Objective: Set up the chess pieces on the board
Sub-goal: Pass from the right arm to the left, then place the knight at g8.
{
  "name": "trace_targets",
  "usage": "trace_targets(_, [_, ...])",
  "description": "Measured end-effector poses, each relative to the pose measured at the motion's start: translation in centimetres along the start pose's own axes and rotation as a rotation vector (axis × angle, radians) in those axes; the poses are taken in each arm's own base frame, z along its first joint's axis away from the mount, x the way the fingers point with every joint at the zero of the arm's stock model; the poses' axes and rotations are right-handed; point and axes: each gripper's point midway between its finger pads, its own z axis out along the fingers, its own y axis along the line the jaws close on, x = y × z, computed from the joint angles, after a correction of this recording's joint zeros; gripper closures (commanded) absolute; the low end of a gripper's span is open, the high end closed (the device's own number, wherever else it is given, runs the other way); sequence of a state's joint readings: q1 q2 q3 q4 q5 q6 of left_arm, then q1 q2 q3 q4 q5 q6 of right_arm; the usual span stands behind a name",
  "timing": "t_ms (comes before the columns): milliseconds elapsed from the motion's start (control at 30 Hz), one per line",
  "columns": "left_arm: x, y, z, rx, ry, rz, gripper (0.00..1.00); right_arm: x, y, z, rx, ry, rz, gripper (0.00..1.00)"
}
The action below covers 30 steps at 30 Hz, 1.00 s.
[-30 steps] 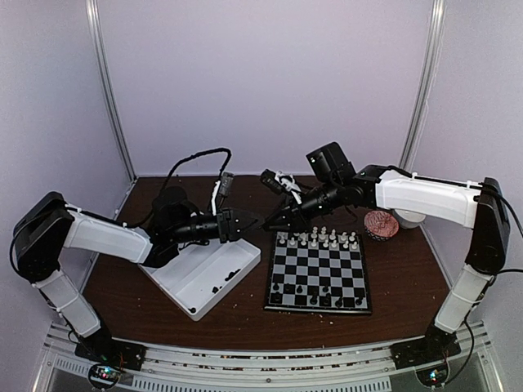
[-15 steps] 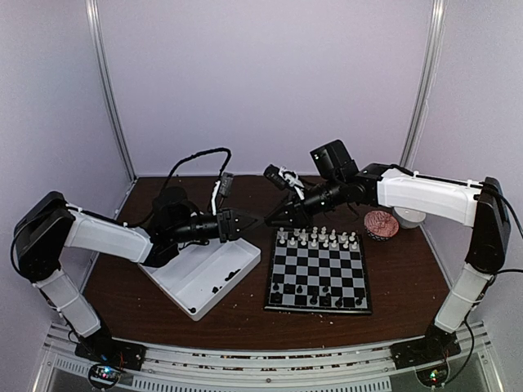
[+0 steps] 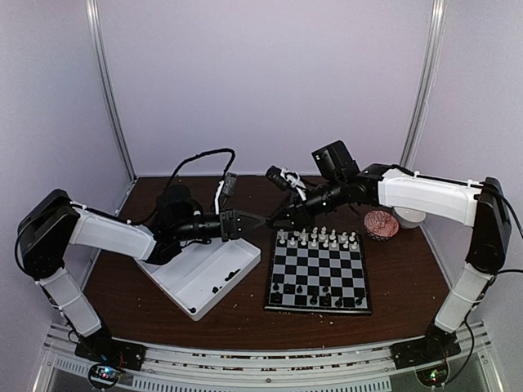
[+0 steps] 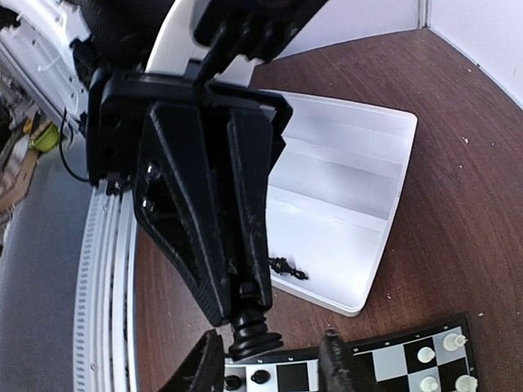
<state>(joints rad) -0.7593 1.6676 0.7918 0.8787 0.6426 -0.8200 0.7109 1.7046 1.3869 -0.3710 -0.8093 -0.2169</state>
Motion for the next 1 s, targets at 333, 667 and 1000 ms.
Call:
trace_targets(333, [-0.1,-0.8,1.9,-0.133,0.284,0.193,1.00,3.8,-1.8,-9.1,0.113,0.033,0.022,0.48])
trace_targets(667, [9.4,-4.5,4.3,-0.204,0.872,0.579,1.00,10.8,-5.9,-15.4,0.363,0.055,0.206,0.47])
trace_targets(1000, [17.8,-0.5,2.1,-0.261,1.290,0.696,1.00,11.7,-7.5,-15.2,0.378,0.075,0.236,0.47])
